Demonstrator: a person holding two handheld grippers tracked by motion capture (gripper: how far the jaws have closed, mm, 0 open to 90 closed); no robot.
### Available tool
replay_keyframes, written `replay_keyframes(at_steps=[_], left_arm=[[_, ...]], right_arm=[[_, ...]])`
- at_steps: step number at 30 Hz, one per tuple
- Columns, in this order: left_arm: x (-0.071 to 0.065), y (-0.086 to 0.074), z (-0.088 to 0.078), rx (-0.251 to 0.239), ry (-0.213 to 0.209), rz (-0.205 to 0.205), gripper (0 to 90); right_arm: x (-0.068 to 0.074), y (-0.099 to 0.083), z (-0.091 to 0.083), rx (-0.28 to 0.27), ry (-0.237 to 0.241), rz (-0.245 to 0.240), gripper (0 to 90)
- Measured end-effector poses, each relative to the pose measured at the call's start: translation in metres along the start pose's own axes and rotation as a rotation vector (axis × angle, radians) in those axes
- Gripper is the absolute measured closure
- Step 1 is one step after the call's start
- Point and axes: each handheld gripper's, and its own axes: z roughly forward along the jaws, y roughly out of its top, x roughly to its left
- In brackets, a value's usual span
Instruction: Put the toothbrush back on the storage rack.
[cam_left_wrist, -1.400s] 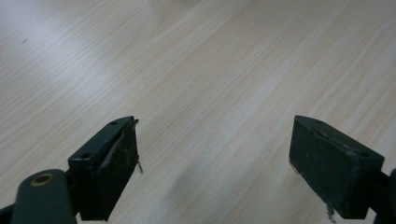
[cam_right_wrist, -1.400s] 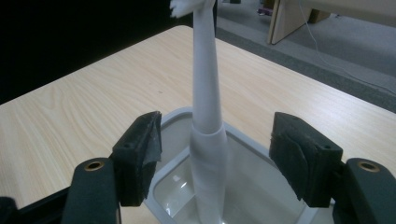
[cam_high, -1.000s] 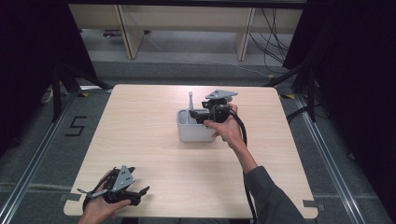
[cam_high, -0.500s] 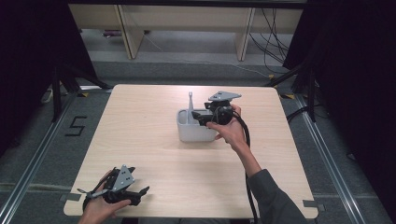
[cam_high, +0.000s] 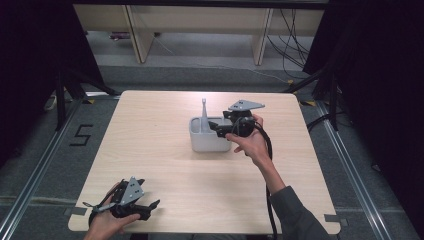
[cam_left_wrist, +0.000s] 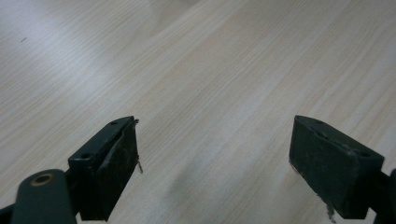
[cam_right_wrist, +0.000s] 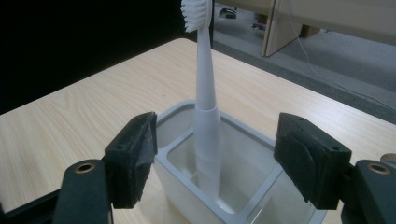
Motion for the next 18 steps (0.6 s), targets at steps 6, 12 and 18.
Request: replay_keyframes(at_steps=[6,12,18], left_arm=[[0.0,0.0,0.0,0.0,0.002,-0.003,15.1],[0.002,0.001,-0.001,0.012,-0.002,0.021,15.1],[0.0,0.001,-0.002,-0.002,-0.008,0.007,15.1]], right_arm=[[0.001,-0.005,-0.008,-0.018,-0.007,0.019,30.7],[-0.003,-0.012,-0.017,-0.01,-0.021,0.02,30.6],[-0.009,-0.017,-0.026,-0.021,-0.021,0.016,30.4]])
